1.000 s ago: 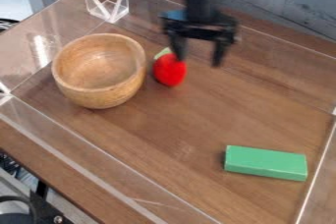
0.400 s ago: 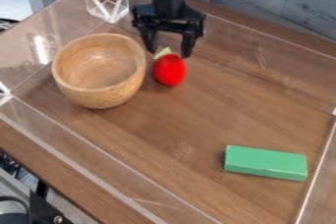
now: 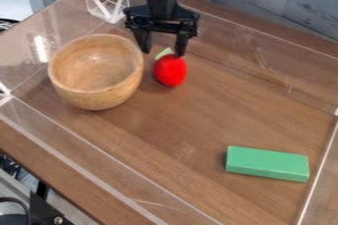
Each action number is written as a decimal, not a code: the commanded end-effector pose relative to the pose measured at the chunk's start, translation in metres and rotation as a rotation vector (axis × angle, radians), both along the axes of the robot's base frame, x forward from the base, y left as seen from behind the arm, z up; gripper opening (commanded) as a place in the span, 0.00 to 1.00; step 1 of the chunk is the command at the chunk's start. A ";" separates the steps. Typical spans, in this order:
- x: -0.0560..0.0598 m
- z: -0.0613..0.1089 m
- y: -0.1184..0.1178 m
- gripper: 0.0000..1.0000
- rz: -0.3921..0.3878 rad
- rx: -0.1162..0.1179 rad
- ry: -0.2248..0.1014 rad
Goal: Move the red fruit to the right
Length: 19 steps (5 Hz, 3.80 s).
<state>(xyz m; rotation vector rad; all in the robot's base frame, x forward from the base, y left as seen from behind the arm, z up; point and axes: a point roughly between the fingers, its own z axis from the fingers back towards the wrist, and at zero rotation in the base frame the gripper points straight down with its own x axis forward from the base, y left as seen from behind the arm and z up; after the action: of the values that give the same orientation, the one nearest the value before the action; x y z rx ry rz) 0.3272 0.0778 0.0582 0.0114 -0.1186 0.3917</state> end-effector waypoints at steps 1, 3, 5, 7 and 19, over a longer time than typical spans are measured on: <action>0.000 0.013 0.008 1.00 0.114 0.029 -0.037; -0.003 0.015 0.008 1.00 0.295 0.036 -0.023; -0.001 0.007 -0.011 1.00 0.259 0.031 -0.019; 0.001 -0.010 -0.023 0.00 0.224 0.028 -0.011; 0.048 0.035 -0.095 0.00 0.053 0.010 0.018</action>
<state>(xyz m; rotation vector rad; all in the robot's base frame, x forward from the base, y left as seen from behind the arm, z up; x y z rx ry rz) 0.3713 -0.0190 0.0796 0.0344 -0.0576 0.4378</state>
